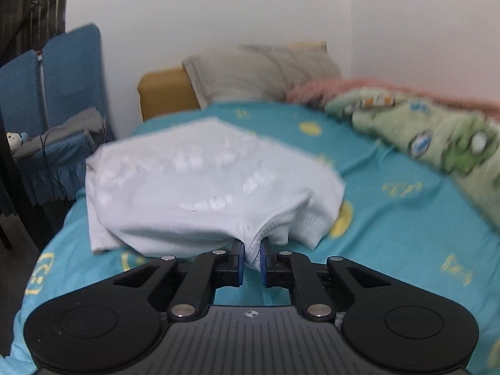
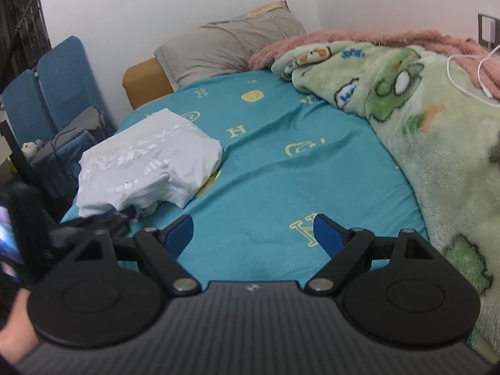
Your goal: Fold clothes
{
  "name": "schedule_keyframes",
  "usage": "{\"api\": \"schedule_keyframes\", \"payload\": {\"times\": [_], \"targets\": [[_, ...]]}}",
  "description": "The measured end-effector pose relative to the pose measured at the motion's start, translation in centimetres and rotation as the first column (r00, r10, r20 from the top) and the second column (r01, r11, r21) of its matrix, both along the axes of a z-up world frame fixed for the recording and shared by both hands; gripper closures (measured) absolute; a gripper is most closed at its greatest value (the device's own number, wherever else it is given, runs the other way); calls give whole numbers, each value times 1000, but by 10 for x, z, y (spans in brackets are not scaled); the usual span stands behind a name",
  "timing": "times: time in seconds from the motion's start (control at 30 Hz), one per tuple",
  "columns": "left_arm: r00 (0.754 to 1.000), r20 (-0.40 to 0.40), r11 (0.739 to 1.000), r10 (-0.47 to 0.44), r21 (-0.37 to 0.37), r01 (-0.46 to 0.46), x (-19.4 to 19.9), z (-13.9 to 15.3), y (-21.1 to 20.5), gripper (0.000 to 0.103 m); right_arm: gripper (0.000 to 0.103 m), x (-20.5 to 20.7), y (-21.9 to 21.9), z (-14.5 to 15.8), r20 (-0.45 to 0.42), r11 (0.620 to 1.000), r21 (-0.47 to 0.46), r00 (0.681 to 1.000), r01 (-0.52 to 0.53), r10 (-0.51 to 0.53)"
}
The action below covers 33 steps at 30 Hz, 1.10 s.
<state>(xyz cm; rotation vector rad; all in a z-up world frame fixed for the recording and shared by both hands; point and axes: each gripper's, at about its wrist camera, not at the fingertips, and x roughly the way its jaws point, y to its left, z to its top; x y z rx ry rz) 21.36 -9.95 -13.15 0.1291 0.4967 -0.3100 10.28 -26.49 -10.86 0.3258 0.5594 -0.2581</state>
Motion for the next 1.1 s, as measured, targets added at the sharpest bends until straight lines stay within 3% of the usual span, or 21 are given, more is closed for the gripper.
{"api": "schedule_keyframes", "payload": {"times": [0.33,0.43,0.6,0.7,0.87,0.97,1.1], "targets": [[993,119,989,-16,-143,33,-101,96,49,93,18,-16,9,17,97,998,-67,995,-19,26],[988,152,977,-24,-205,56,-130,123,68,93,18,-27,18,26,127,995,-88,990,-45,56],[965,241,942,-107,-287,176,-187,158,102,93,18,-48,37,42,189,986,-104,970,-132,150],[959,258,925,-117,-323,200,-205,164,121,93,18,-59,53,51,223,969,-103,944,-224,241],[970,205,902,-130,-382,201,-203,151,140,93,18,-64,92,53,238,916,-118,885,-382,400],[973,182,918,-141,-344,198,-189,140,133,92,18,-53,117,51,234,888,-175,858,-425,456],[977,144,934,-155,-301,192,-172,119,125,92,18,-31,134,42,177,889,-198,877,-413,447]]}}
